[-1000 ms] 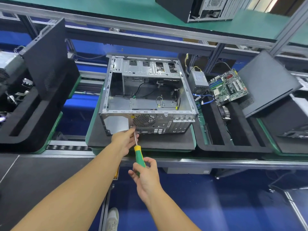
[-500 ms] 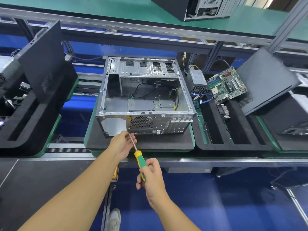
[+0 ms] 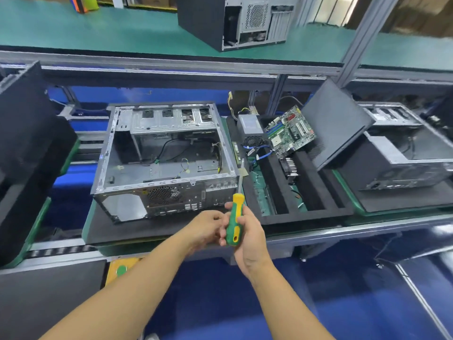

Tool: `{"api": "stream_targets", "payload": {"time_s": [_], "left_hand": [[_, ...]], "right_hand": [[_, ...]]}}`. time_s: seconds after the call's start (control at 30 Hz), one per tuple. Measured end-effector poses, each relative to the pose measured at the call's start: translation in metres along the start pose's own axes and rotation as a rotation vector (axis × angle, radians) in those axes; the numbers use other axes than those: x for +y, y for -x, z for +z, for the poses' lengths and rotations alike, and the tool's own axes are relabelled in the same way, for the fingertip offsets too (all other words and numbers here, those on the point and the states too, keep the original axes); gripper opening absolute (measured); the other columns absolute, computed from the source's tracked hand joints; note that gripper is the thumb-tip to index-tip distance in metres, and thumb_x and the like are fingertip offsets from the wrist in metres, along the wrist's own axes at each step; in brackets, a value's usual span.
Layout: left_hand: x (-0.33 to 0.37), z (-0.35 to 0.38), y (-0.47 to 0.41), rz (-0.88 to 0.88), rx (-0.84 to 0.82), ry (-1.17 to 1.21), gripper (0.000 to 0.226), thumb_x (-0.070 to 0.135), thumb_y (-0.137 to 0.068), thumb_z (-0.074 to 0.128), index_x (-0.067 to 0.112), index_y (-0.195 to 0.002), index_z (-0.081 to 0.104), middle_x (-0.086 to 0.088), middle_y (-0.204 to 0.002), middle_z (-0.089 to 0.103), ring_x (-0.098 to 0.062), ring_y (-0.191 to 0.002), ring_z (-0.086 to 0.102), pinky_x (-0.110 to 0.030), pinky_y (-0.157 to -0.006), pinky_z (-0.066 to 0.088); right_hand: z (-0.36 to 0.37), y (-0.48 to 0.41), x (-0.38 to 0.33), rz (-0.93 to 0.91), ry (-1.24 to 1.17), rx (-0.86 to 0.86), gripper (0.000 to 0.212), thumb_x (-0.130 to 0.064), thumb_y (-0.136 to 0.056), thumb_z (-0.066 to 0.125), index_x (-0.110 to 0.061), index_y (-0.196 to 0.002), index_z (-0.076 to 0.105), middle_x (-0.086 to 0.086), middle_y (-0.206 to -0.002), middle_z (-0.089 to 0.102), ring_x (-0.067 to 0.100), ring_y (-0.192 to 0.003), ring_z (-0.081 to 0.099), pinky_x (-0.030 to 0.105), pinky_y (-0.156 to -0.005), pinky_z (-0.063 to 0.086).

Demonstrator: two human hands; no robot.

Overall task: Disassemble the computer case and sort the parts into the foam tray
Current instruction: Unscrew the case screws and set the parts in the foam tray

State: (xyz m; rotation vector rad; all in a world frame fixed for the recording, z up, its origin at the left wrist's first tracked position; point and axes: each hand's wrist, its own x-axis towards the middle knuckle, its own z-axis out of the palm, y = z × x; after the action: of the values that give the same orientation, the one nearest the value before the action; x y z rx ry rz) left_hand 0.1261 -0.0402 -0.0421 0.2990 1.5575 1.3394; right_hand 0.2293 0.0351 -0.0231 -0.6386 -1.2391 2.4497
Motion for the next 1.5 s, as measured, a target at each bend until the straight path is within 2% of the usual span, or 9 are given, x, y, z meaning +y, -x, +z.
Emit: {"api": "stream_targets", "payload": {"time_s": [0.1, 0.23, 0.6, 0.7, 0.83, 1.0, 1.23, 1.37, 1.5], "left_hand": [[0.024, 0.044, -0.039, 0.156, 0.103, -0.339, 0.018, 0.010, -0.092, 0.058, 0.015, -0.075, 0.060, 0.000, -0.052, 0.063, -0.016, -0.045, 0.061, -0.024, -0.049, 0.051], [0.043, 0.085, -0.106, 0.251, 0.240, -0.760, 0.005, 0.013, -0.086, 0.066, 0.012, -0.085, 0.071, -0.005, -0.089, 0.075, -0.021, -0.089, 0.069, -0.031, -0.080, 0.053], [0.062, 0.088, -0.188, -0.062, 0.228, -0.771, 0.035, 0.002, -0.097, 0.046, 0.000, -0.128, 0.064, -0.015, -0.135, 0.061, -0.032, -0.123, 0.057, -0.037, -0.099, 0.049], [0.074, 0.096, -0.173, -0.004, 0.183, -0.549, 0.040, 0.000, -0.096, 0.044, -0.002, -0.134, 0.056, -0.024, -0.123, 0.065, -0.034, -0.108, 0.065, -0.047, -0.088, 0.054], [0.105, 0.092, -0.120, 0.261, -0.050, -0.339, 0.038, 0.005, -0.098, 0.038, 0.019, -0.133, 0.042, -0.007, -0.081, 0.076, -0.023, -0.064, 0.072, -0.032, -0.052, 0.056], [0.135, 0.015, -0.052, 0.662, 0.103, -0.917, 0.040, 0.002, -0.088, 0.047, 0.023, -0.118, 0.063, 0.013, -0.094, 0.072, -0.005, -0.088, 0.066, -0.031, -0.083, 0.053], [0.113, -0.127, -0.008, 0.098, 0.168, -1.305, 0.047, 0.025, -0.089, 0.064, 0.026, -0.135, 0.054, -0.002, -0.151, 0.041, -0.020, -0.134, 0.044, -0.035, -0.111, 0.033], [0.084, -0.152, -0.008, 0.235, 0.236, -1.222, 0.079, 0.039, -0.081, 0.078, 0.027, -0.148, 0.038, 0.004, -0.164, 0.015, -0.020, -0.149, 0.019, -0.042, -0.121, 0.022], [0.073, -0.155, -0.024, 0.066, 0.276, -1.292, 0.093, 0.059, -0.075, 0.076, 0.025, -0.151, 0.035, 0.002, -0.151, 0.045, -0.023, -0.132, 0.049, -0.039, -0.106, 0.042]], "right_hand": [[-0.032, 0.000, -0.040, -0.086, 0.090, 0.108, 0.034, -0.019, -0.079, 0.045, -0.010, -0.105, 0.065, 0.010, -0.073, 0.056, 0.020, -0.055, 0.051, 0.028, -0.045, 0.041], [-0.072, -0.007, -0.085, -0.124, 0.255, 0.303, 0.029, -0.014, -0.090, 0.041, -0.013, -0.105, 0.065, 0.004, -0.071, 0.058, 0.017, -0.055, 0.052, 0.028, -0.044, 0.041], [-0.115, -0.019, -0.107, -0.078, 0.241, 0.517, 0.028, -0.017, -0.090, 0.043, -0.012, -0.109, 0.063, 0.003, -0.074, 0.057, 0.016, -0.056, 0.051, 0.028, -0.046, 0.042], [-0.105, -0.026, -0.101, -0.094, 0.203, 0.509, 0.035, -0.026, -0.083, 0.045, -0.011, -0.108, 0.065, 0.004, -0.073, 0.058, 0.016, -0.054, 0.051, 0.028, -0.045, 0.041], [-0.083, -0.028, -0.079, -0.123, 0.129, 0.423, 0.032, -0.030, -0.095, 0.041, -0.013, -0.102, 0.068, 0.007, -0.074, 0.058, 0.017, -0.054, 0.051, 0.027, -0.044, 0.040], [-0.037, -0.028, -0.034, -0.061, 0.046, 0.202, 0.032, -0.038, -0.094, 0.047, -0.018, -0.101, 0.071, 0.007, -0.076, 0.059, 0.019, -0.056, 0.051, 0.028, -0.046, 0.040], [0.009, -0.015, 0.027, 0.076, 0.127, 0.013, 0.019, -0.024, -0.104, 0.042, -0.011, -0.107, 0.056, 0.007, -0.080, 0.062, 0.021, -0.059, 0.058, 0.030, -0.049, 0.049], [0.012, -0.008, 0.061, 0.177, 0.292, -0.007, 0.009, -0.019, -0.103, 0.045, -0.014, -0.106, 0.051, 0.002, -0.080, 0.065, 0.019, -0.056, 0.056, 0.028, -0.046, 0.045], [0.010, -0.007, 0.086, 0.295, 0.509, 0.052, 0.006, -0.020, -0.098, 0.045, -0.018, -0.097, 0.050, -0.005, -0.072, 0.062, 0.014, -0.046, 0.046, 0.022, -0.041, 0.034]]}}
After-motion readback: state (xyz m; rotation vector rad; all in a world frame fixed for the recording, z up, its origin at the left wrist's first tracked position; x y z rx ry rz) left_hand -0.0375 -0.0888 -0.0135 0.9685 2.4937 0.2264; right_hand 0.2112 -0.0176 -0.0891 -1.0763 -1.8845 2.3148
